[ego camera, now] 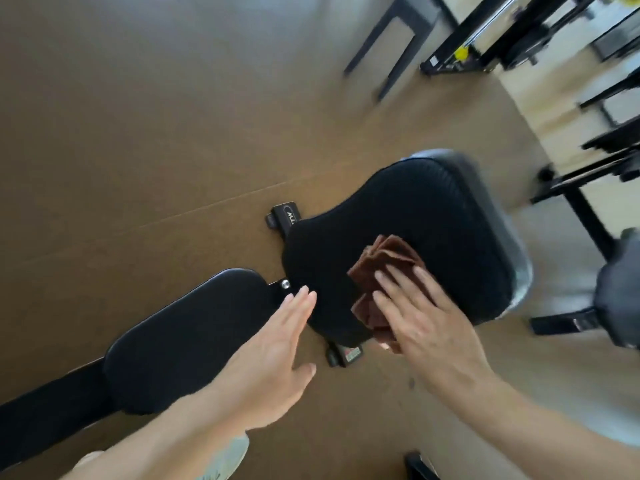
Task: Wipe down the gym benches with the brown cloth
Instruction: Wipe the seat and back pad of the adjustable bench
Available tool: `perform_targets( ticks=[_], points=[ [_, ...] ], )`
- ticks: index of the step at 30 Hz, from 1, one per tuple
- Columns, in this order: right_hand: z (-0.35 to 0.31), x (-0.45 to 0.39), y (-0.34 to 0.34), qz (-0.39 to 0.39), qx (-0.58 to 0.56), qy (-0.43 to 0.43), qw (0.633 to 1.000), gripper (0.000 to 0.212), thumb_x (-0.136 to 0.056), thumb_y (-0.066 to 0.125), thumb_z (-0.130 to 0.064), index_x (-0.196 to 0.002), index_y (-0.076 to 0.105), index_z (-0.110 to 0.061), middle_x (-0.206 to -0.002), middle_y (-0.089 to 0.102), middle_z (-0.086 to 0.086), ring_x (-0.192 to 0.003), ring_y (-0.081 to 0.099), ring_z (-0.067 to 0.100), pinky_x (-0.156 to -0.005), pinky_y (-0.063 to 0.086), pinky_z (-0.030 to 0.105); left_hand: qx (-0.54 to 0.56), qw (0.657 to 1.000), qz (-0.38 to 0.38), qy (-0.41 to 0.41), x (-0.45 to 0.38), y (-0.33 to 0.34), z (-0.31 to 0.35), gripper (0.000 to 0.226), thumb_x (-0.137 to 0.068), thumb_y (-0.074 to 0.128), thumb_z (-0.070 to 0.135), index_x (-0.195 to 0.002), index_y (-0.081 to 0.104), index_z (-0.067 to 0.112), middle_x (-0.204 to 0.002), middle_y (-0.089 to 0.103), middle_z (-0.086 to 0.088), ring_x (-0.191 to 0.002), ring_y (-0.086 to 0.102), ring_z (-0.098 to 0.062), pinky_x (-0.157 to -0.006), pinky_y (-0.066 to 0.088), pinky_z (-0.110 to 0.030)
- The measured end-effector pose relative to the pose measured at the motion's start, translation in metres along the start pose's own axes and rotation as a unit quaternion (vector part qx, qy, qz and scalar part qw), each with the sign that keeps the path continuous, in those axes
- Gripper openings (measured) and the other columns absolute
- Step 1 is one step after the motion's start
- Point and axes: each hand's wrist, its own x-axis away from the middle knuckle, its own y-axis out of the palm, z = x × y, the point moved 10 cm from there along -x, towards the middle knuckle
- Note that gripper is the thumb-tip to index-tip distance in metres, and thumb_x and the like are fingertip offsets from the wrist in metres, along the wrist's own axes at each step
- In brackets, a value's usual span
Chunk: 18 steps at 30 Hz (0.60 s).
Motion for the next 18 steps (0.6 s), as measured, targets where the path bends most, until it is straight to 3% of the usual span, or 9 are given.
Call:
perform_targets(
  ticks=[2, 6, 9, 13, 14, 16, 17, 18],
  points=[
    [0.046, 0.026, -0.054, 0.069, 0.001, 0.073, 0.995, 0.057, -0.099, 0.033, -0.022, -0.146, 0.058, -0.001, -0.161, 0.044, 0.020, -0.154, 0.036, 0.038, -0.129, 0.015, 0.052, -0.002, 0.998, 0.003, 0.055, -0.010, 0.001, 0.048, 0.090, -0.103, 0.057, 0.030, -0.158, -0.012, 0.048, -0.154, -0.022, 0.044, -0.150, -0.008, 0.011, -0.124, 0.019, -0.023],
    [0.098, 0.027, -0.085, 0.091, -0.006, 0.136, 0.986, 0.070, -0.094, 0.054, -0.043, -0.158, 0.046, -0.015, -0.171, 0.030, 0.010, -0.161, 0.016, 0.040, -0.130, 0.011, 0.057, 0.010, 0.995, 0.016, 0.098, -0.026, 0.003, 0.109, 0.088, -0.103, 0.056, 0.030, -0.159, -0.011, 0.044, -0.162, -0.016, 0.035, -0.149, -0.009, 0.011, -0.123, 0.007, -0.019],
    [0.105, -0.002, -0.088, 0.119, -0.085, 0.132, 0.980, 0.070, -0.093, 0.057, -0.046, -0.157, 0.048, -0.017, -0.171, 0.031, 0.006, -0.161, 0.016, 0.038, -0.130, 0.019, 0.055, -0.003, 0.996, 0.027, 0.085, -0.042, -0.001, 0.113, 0.090, -0.102, 0.057, 0.027, -0.161, -0.010, 0.039, -0.165, -0.012, 0.029, -0.154, 0.000, 0.002, -0.125, 0.015, -0.023],
    [0.106, -0.073, -0.102, 0.076, -0.004, 0.109, 0.991, 0.065, -0.095, 0.056, -0.045, -0.156, 0.048, -0.023, -0.171, 0.030, 0.005, -0.161, 0.014, 0.038, -0.129, 0.017, 0.058, 0.020, 0.999, 0.027, 0.018, -0.067, -0.007, 0.086, 0.094, -0.100, 0.059, 0.023, -0.160, -0.012, 0.040, -0.169, -0.004, 0.020, -0.152, 0.026, -0.010, -0.112, 0.027, -0.022],
    [0.099, -0.094, -0.097, 0.045, 0.046, 0.094, 0.994, 0.062, -0.099, 0.050, -0.046, -0.156, 0.047, -0.024, -0.171, 0.030, 0.006, -0.161, 0.013, 0.038, -0.128, 0.014, 0.059, 0.024, 0.999, 0.034, 0.001, -0.074, -0.008, 0.078, 0.096, -0.099, 0.060, 0.023, -0.159, -0.012, 0.042, -0.170, 0.000, 0.018, -0.143, 0.041, -0.012, -0.105, 0.035, -0.022],
    [0.073, -0.129, -0.076, -0.003, 0.148, 0.044, 0.988, 0.058, -0.104, 0.036, -0.045, -0.156, 0.046, -0.022, -0.170, 0.031, 0.011, -0.161, 0.011, 0.039, -0.128, 0.007, 0.061, 0.040, 0.998, 0.040, -0.032, -0.086, -0.005, 0.054, 0.095, -0.099, 0.060, 0.023, -0.157, -0.011, 0.047, -0.164, 0.022, 0.014, -0.103, 0.067, -0.007, -0.079, 0.051, -0.021],
    [0.057, -0.139, -0.059, -0.018, 0.183, 0.014, 0.983, 0.059, -0.105, 0.031, -0.045, -0.157, 0.044, -0.020, -0.171, 0.029, 0.013, -0.161, 0.009, 0.041, -0.128, 0.002, 0.062, 0.045, 0.997, 0.034, -0.047, -0.088, -0.002, 0.041, 0.093, -0.099, 0.060, 0.023, -0.157, -0.008, 0.048, -0.155, 0.035, 0.013, -0.089, 0.069, -0.007, -0.069, 0.051, -0.022],
    [0.039, -0.143, -0.039, -0.030, 0.203, -0.015, 0.979, 0.060, -0.106, 0.029, -0.044, -0.159, 0.041, -0.018, -0.172, 0.025, 0.015, -0.161, 0.005, 0.042, -0.128, -0.003, 0.064, 0.034, 0.997, 0.026, -0.062, -0.089, 0.003, 0.026, 0.089, -0.099, 0.059, 0.022, -0.159, -0.003, 0.047, -0.153, 0.040, 0.011, -0.091, 0.069, -0.010, -0.070, 0.053, -0.026]
  ],
)
